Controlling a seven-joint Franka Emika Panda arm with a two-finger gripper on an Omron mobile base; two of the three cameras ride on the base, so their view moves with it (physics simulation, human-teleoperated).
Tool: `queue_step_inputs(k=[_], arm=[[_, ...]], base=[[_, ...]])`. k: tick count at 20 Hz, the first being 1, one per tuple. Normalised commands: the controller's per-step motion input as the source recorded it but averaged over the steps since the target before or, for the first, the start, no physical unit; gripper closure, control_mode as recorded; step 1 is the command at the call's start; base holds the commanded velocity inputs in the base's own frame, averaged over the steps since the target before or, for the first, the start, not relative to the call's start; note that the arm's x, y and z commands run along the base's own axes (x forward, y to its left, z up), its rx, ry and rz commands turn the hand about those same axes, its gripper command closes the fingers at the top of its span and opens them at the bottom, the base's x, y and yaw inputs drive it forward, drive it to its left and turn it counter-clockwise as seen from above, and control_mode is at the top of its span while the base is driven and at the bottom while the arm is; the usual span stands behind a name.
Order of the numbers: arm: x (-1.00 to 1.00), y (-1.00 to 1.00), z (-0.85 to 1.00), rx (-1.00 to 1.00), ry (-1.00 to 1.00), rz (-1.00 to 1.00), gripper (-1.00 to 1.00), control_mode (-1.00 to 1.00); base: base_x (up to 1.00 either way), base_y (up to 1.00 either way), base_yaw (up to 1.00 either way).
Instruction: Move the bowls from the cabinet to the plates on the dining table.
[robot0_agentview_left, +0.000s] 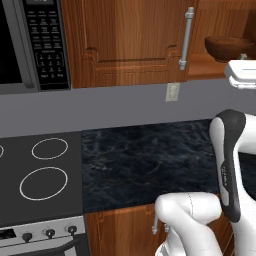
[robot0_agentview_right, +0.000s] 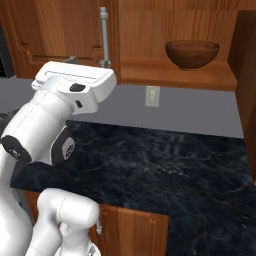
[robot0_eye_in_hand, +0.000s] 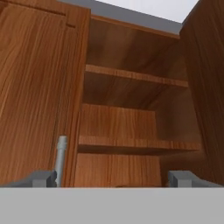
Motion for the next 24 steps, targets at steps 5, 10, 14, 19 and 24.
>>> queue_step_inputs(k=[5, 10, 14, 19, 24], arm=[[0.12, 0.43, -0.04, 0.02, -0.08, -0.04, -1.0, -1.0], [0.35, 0.28, -0.08, 0.0, -0.01, -0.02, -1.0, -1.0], [0.5, 0.21, -0.04, -0.03, 0.01, -0.03, -1.0, -1.0], [0.45, 0.17, 0.0, -0.03, 0.0, 0.0, -1.0, -1.0], [0.5, 0.09, -0.04, 0.0, 0.0, 0.03, -1.0, -1.0]], base=[[0.0, 0.0, 0.0], [0.0, 0.0, 0.0], [0.0, 0.0, 0.0], [0.0, 0.0, 0.0], [0.0, 0.0, 0.0]])
